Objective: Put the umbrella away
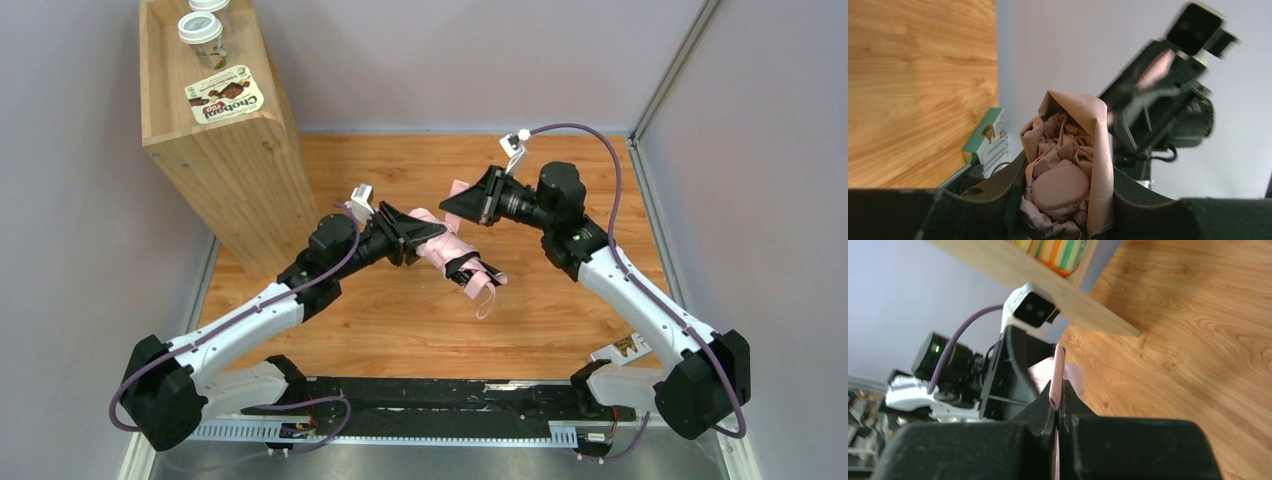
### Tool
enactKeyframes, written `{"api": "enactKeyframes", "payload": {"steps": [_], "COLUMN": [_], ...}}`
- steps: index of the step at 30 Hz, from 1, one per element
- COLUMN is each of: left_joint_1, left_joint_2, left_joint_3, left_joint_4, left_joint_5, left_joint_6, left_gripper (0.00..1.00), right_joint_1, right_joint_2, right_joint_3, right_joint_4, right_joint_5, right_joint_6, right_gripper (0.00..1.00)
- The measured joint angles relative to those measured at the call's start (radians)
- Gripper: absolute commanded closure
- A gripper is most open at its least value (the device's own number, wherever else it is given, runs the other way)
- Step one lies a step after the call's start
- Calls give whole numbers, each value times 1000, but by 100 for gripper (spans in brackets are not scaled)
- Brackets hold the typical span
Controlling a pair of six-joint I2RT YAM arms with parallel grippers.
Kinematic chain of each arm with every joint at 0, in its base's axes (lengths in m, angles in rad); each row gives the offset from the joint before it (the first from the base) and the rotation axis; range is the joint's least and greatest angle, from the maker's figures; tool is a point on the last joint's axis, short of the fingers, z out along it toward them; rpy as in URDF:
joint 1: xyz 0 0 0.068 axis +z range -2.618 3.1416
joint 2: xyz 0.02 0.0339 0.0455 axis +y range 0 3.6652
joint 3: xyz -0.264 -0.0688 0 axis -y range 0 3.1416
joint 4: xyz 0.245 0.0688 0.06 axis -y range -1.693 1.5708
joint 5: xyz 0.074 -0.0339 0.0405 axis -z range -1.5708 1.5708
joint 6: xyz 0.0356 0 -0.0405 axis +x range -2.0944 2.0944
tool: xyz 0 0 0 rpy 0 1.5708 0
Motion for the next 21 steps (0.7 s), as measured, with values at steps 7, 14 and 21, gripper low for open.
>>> {"api": "enactKeyframes", "payload": {"steps": [7, 14, 21], "left_joint_1": [10, 11, 13], "left_joint_2": [2, 22, 56], "left_joint_3": [93, 71, 35], "left_joint_4": [-317, -468, -504], "left_joint_5": [10, 32, 41], "left_joint_6": [12, -11, -75], "left_gripper": [100, 100, 100], "right_joint_1": [169, 233, 248], "right_joint_2": [-57, -154, -257], "right_joint_3": [16, -131, -240], "right_joint_4": [-143, -172, -151], "right_joint_5": [77, 143, 205], "right_joint_6": [-267, -333, -239], "right_gripper": [100, 100, 100]}}
